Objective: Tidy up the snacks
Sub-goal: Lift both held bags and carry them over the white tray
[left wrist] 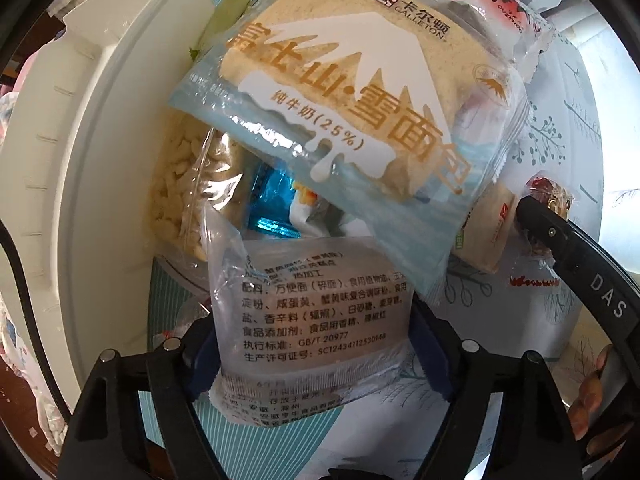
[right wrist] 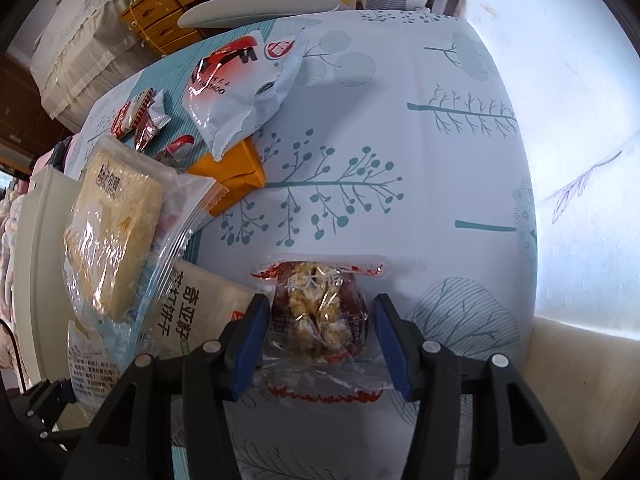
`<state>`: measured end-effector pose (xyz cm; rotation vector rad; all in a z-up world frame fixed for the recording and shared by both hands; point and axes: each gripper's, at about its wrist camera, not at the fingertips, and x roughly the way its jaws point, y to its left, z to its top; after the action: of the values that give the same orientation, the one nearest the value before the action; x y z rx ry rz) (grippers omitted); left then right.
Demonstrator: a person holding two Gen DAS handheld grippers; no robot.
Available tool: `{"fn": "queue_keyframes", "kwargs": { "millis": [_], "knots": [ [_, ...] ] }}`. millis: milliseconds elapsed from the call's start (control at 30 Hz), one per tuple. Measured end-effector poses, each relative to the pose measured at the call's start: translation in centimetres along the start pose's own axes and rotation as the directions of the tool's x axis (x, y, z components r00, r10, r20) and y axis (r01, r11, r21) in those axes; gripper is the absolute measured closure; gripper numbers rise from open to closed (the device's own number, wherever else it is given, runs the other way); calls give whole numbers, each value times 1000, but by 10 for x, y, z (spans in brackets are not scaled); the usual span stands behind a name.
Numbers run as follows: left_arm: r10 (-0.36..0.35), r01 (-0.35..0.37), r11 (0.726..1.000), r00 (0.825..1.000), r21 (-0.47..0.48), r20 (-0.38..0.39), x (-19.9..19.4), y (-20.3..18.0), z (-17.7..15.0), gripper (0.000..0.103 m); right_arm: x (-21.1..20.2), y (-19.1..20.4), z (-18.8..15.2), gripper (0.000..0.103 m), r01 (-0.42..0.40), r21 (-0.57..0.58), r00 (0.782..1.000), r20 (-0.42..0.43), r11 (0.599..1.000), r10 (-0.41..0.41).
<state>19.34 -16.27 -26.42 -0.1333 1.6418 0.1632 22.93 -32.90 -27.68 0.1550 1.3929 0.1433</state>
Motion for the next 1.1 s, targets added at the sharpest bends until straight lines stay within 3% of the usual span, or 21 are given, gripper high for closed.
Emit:
{"fn": "queue_keyframes", "kwargs": {
  "millis": [233, 633, 900, 1100],
  "knots": [
    [-19, 18, 1000, 997, -12, -75, 1, 6, -11, 23, -1, -9, -14, 50, -40, 64, 996, -82, 997, 46],
    [-55, 63, 996, 989, 58, -135, -22, 12, -43, 23, -6, -25, -66, 51, -88, 259, 958, -243, 962, 153],
    [-89, 99, 992, 989, 83, -115, -54, 20, -73, 23, -25, -22, -98, 51, -103, 303, 946, -265, 947, 188],
    [-119, 127, 985, 990, 114, -79, -88, 28, -98, 23, -44, -9, -120, 51, -120, 304, 949, -245, 945, 199]
  ]
}}
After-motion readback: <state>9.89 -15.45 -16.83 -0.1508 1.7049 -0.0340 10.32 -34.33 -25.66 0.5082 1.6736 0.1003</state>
